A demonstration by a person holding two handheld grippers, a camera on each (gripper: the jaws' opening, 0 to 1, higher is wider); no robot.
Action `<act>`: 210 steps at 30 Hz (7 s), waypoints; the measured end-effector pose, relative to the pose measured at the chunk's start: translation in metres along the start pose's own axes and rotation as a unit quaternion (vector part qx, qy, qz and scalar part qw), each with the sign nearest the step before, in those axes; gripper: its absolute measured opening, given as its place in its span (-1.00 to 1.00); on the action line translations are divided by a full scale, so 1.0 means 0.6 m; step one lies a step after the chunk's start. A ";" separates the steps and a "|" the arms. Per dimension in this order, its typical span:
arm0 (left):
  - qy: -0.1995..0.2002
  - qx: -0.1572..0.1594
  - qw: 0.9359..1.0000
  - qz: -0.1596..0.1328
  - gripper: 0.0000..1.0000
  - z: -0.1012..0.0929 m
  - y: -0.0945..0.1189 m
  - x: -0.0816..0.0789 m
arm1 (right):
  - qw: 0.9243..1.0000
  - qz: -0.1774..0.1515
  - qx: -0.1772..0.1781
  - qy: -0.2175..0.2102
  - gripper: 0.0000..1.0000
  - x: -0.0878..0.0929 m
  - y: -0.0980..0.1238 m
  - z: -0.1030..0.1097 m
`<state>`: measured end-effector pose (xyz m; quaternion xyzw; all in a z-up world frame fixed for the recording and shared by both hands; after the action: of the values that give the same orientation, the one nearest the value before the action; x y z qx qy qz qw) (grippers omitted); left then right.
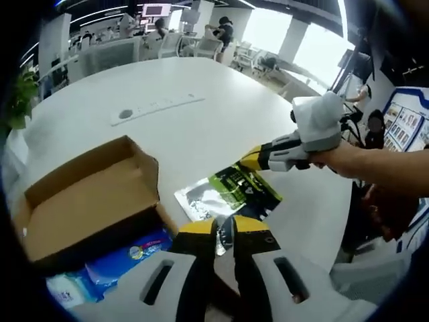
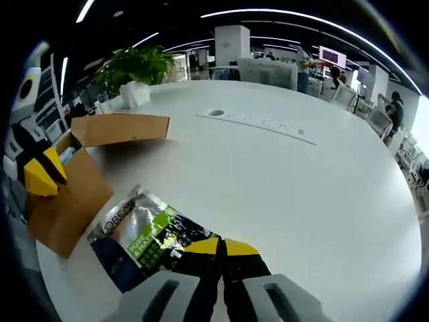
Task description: Operate the shoe box by opening the lid, removing the specified soft item, and placing it in the target area until the item is outside and the box remains undamaged.
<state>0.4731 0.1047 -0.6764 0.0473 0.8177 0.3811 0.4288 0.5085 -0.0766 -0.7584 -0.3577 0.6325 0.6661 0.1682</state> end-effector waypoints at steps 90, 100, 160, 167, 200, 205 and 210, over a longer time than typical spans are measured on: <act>-0.026 -0.081 0.996 -0.036 -0.30 0.155 0.246 0.089 | 0.989 -0.023 -0.059 0.130 0.11 -0.067 0.113 0.065; -0.087 -0.091 0.992 -0.001 -0.06 0.182 0.272 0.104 | 0.982 -0.035 -0.094 0.160 0.32 -0.091 0.137 0.110; -0.280 0.024 0.932 0.229 0.19 0.291 0.251 0.187 | 0.922 -0.067 -0.277 0.261 0.72 -0.160 0.124 0.393; -0.311 0.033 0.920 0.238 0.19 0.294 0.245 0.193 | 0.917 -0.071 -0.288 0.265 0.69 -0.166 0.108 0.418; -0.342 0.033 0.904 0.256 0.16 0.303 0.230 0.202 | 0.893 -0.046 -0.339 0.293 0.31 -0.160 0.009 0.551; -0.354 0.019 0.895 0.272 0.17 0.305 0.224 0.205 | 0.889 -0.041 -0.340 0.303 0.25 -0.154 -0.006 0.564; -0.357 0.011 0.886 0.295 0.18 0.308 0.219 0.205 | 0.887 -0.039 -0.338 0.312 0.18 -0.150 -0.020 0.578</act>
<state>0.4992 0.3547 -0.7345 0.4237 0.5618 0.4383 0.5592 0.4873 0.2798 -0.7244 -0.6067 0.3743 0.6865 -0.1432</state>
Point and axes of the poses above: the point that each gripper's makers call its tool centre point, and the gripper's own axes: y roughly backward along the fingers, z roughly to its left, x roughly out of its underside, the point moved 4 cm from there along y, roughly backward along the fingers, and after that the axes turned 8 degrees about x, right-handed, at the moved point
